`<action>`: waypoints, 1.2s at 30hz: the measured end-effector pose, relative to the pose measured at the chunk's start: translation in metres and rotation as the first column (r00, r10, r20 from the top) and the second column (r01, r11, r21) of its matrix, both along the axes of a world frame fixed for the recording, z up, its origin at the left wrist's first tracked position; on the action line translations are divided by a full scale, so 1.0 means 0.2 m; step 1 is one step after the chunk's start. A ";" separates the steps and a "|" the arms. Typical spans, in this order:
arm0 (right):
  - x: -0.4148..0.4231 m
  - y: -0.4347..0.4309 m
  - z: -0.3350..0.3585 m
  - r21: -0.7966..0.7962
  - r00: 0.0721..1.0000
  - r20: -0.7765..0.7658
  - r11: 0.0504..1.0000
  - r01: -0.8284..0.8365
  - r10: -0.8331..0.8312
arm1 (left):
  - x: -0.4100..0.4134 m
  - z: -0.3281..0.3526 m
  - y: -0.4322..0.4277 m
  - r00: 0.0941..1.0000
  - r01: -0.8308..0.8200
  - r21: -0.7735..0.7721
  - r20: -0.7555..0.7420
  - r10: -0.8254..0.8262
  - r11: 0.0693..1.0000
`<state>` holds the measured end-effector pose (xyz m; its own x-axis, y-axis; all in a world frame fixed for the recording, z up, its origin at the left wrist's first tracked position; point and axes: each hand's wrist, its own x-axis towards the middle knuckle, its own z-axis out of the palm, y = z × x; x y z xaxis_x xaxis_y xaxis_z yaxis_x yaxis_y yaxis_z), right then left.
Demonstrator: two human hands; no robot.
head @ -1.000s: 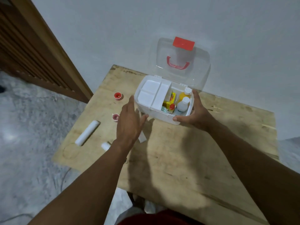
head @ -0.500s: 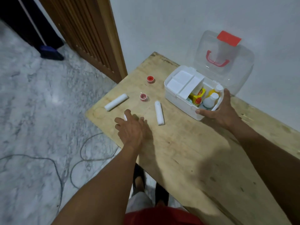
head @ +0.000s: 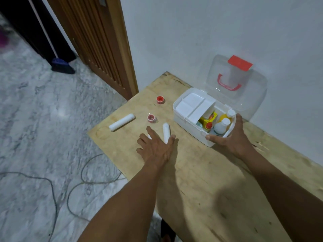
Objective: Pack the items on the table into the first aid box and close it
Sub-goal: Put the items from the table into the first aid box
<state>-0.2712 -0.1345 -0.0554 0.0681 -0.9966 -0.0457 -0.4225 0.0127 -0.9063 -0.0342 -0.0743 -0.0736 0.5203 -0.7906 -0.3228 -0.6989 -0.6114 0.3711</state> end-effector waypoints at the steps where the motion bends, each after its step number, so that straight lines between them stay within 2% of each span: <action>1: 0.00 0.00 0.00 0.003 1.000 0.001 1.000 0.001 -0.001 | -0.03 -0.01 -0.01 1.000 0.017 -0.002 0.002 -0.017 1.000; 4: 0.01 0.01 0.01 0.015 1.000 0.002 1.000 0.004 -0.004 | -0.08 -0.04 -0.05 0.998 0.058 -0.012 0.038 -0.058 0.998; 7: 0.00 0.01 0.01 0.017 0.999 -0.031 0.999 0.039 -0.039 | -0.09 -0.10 -0.07 0.978 0.129 -0.084 0.173 -0.113 0.988; 10: 0.00 0.01 0.01 0.025 0.998 -0.037 0.998 0.061 -0.060 | -0.06 -0.11 -0.08 0.974 0.182 -0.132 0.160 -0.160 0.974; 13: 0.00 0.01 0.00 0.045 0.995 -0.062 0.996 0.081 -0.078 | -0.01 -0.08 -0.09 0.979 0.205 -0.126 0.017 -0.204 0.971; 17: 0.00 0.01 0.00 0.082 0.992 -0.089 0.992 0.096 -0.088 | 0.09 -0.05 -0.02 0.918 0.238 -0.345 -0.224 -0.326 0.908; 20: 0.01 0.01 0.01 0.100 0.992 -0.090 0.990 0.098 -0.089 | 0.15 -0.01 0.02 0.871 0.295 -0.472 -0.225 -0.437 0.831; 22: 0.01 0.01 0.01 0.117 0.992 -0.092 0.988 0.101 -0.090 | 0.16 0.03 0.04 0.870 0.255 -0.458 -0.275 -0.409 0.851; 25: 0.01 0.02 0.01 0.128 0.991 -0.093 0.986 0.106 -0.094 | 0.14 0.14 0.07 0.831 0.139 -0.359 -0.465 -0.306 0.923; 27: 0.01 0.03 0.02 0.133 0.993 -0.082 0.986 0.100 -0.090 | 0.12 0.20 0.06 0.752 0.078 -0.270 -0.615 -0.235 0.960; 30: 0.01 0.02 0.03 0.132 0.994 -0.081 0.987 0.088 -0.077 | 0.12 0.24 0.03 0.574 0.007 -0.165 -0.807 -0.139 0.986; 32: 0.01 0.02 0.03 0.127 0.994 -0.091 0.989 0.078 -0.067 | 0.13 0.26 0.01 0.374 -0.092 -0.098 -0.926 -0.057 0.991; 34: 0.01 0.02 0.05 0.140 0.994 -0.089 0.987 0.074 -0.062 | 0.14 0.28 -0.03 0.145 -0.110 -0.004 -0.989 0.012 0.994; 36: 0.02 0.03 0.07 0.147 0.998 -0.049 0.988 0.052 -0.045 | 0.16 0.29 -0.08 0.063 -0.016 0.015 -0.998 0.016 1.000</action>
<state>-0.2676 -0.1287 -0.0405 0.0141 -0.9807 -0.1948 -0.4587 0.1668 -0.8728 -0.0028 -0.0900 -0.0149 -0.2763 -0.7870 -0.5516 0.3362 -0.6169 0.7116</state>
